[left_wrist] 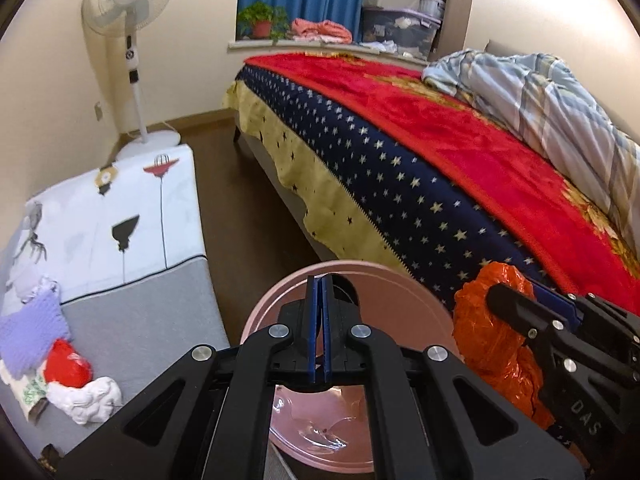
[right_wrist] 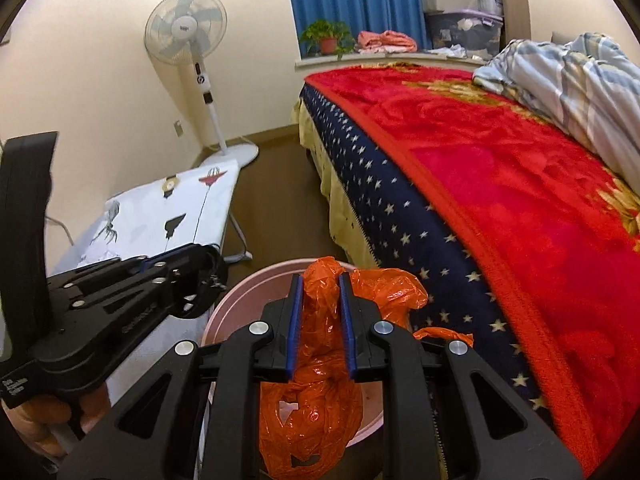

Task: Collect trash
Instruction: 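Carry the orange bag over the pink wastebasket and open the right tool, then reach the right tool to the white cloth and close on it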

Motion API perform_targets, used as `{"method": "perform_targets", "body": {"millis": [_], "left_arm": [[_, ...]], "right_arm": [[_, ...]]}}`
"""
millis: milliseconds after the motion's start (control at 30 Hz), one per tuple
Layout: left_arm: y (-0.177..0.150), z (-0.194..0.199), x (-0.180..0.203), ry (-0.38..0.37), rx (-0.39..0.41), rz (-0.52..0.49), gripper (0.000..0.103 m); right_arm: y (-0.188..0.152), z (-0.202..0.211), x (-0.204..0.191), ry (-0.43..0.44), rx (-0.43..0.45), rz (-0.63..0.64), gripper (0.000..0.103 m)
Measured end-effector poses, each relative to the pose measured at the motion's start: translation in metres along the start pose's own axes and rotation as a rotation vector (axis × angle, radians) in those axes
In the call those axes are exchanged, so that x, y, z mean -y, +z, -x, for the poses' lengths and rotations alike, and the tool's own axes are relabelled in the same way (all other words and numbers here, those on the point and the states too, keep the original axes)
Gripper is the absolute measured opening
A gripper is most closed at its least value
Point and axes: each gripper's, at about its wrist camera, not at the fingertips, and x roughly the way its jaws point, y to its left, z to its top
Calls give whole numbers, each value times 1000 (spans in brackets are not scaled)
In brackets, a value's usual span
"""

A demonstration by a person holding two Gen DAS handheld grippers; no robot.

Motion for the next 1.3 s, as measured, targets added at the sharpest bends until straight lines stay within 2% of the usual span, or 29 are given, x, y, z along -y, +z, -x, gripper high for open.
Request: {"method": "perform_targets", "body": {"millis": [167, 233, 267, 300, 333, 367, 400, 500, 700, 867, 1000, 1167, 1300], "left_arm": [[-5, -17, -4, 6, -34, 5, 3], [-7, -21, -8, 24, -46, 16, 13], [-7, -23, -10, 32, -56, 25, 44], [-7, -24, -12, 58, -63, 36, 81], [-7, -22, -15, 99, -53, 46, 91], [-8, -18, -17, 132, -24, 54, 91], [-9, -14, -19, 139, -6, 57, 93], [-8, -13, -25, 142, -43, 67, 93], [-9, 18, -47, 204, -48, 96, 93], [-11, 94, -84, 281, 49, 116, 93], [-28, 167, -133, 394, 135, 164, 95], [-58, 230, -188, 549, 201, 195, 95], [-71, 249, -223, 608, 222, 269, 95]], "right_arm": [[-3, -17, 0, -29, -31, 5, 22], [-3, -21, 2, -37, -41, -11, 39], [-4, -24, 4, -36, -45, -23, 53], [-5, -24, 5, -48, -42, -32, 58], [-5, -24, 6, -61, -41, -33, 58], [-5, -25, 6, -65, -46, -34, 59], [-5, -25, 6, -67, -50, -37, 66], [-5, -20, 3, -78, -32, -43, 80], [7, 4, -22, -33, 38, 5, 91], [11, 36, -51, 17, 147, 70, 95], [4, 67, -85, 107, 231, 104, 97], [-12, 85, -129, 223, 237, 83, 97], [-19, 77, -174, 270, 228, 127, 97]]}}
